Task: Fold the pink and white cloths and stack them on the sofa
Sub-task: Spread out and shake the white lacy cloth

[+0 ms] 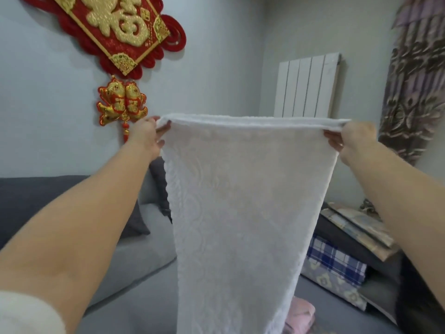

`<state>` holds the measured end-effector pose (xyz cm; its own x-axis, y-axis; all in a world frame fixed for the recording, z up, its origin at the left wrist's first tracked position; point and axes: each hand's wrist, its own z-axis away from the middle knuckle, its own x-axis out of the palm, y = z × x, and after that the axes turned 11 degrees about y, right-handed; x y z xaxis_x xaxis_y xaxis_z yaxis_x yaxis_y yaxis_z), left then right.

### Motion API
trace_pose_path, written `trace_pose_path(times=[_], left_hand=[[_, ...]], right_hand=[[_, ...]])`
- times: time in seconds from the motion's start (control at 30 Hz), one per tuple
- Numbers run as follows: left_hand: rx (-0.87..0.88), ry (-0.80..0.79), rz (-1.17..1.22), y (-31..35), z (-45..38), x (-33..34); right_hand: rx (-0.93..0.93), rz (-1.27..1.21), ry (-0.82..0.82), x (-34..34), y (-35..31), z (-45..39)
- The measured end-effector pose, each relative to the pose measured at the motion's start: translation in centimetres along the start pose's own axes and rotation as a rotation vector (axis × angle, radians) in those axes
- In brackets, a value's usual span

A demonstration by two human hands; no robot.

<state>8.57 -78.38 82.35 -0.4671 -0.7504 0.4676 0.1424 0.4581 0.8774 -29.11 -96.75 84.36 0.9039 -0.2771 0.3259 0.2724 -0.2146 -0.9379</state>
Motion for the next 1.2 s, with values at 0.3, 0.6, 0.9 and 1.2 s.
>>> trace_pose_path(times=[0.3,0.6,0.9,1.2], left_hand=[[0.018,-0.021,0.137,1.9,4.9,-0.6],[-0.21,0.153,-0.327,-11.5,15.0,-19.8],[-0.592,0.212,-0.891,-23.6,21.5,-46.2],[-0.767,0.194,-1.123,-27.8,25.1,-67.0]], right_hand=[[-0.166,0.038,-0.01,-10.4,-3.7,5.1],[-0.092,0.476,-0.129,-23.8,14.1,17.2],[0.305,0.746,-0.479,-34.2,30.1,40.2],[0.906,0.939,-0.089,-36.7,40.9,60.0]])
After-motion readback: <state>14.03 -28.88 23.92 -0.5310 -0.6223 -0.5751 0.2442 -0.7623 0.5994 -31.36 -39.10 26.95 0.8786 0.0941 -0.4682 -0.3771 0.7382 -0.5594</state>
